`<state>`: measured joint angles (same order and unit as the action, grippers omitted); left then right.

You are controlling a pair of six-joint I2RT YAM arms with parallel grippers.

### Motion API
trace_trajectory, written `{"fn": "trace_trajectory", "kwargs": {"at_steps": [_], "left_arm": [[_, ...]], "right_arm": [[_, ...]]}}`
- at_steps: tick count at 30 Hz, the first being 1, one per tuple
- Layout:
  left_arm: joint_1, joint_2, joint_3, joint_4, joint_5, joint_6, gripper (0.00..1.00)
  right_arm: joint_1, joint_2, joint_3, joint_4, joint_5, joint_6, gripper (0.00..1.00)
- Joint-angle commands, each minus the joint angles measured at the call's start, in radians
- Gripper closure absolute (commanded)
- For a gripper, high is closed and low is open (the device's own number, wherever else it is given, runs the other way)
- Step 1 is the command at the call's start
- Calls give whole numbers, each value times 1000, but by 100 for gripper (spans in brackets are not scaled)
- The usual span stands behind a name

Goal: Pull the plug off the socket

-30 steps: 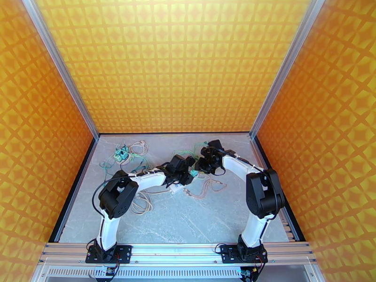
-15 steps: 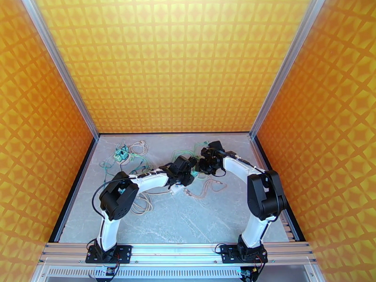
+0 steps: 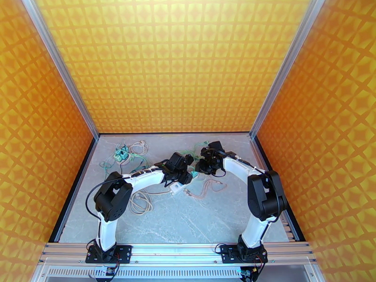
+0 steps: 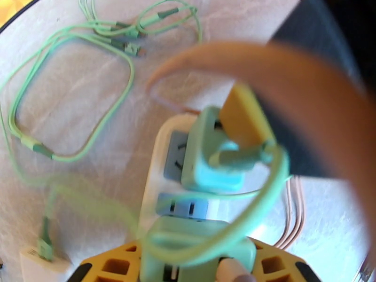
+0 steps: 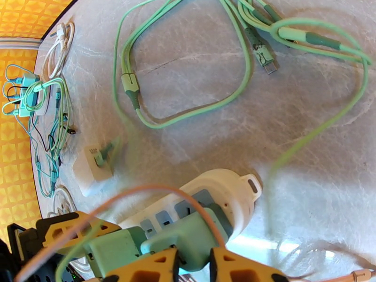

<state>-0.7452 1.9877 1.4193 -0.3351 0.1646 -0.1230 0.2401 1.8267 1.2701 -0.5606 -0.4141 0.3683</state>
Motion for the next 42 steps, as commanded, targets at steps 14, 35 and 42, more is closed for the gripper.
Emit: {"fn": "trace_trajectory", "kwargs": {"at_steps": [14, 35, 42], "left_arm": [[23, -143, 37, -260, -85, 59, 67], [122, 250, 573, -462, -281, 255, 67], [122, 399, 710, -488, -295, 255, 66]], "right_arm": [[2, 15, -48, -83, 126, -6, 74], [1, -19, -47, -62, 80, 18, 73], [2, -47, -49, -61, 74, 23, 71]]}}
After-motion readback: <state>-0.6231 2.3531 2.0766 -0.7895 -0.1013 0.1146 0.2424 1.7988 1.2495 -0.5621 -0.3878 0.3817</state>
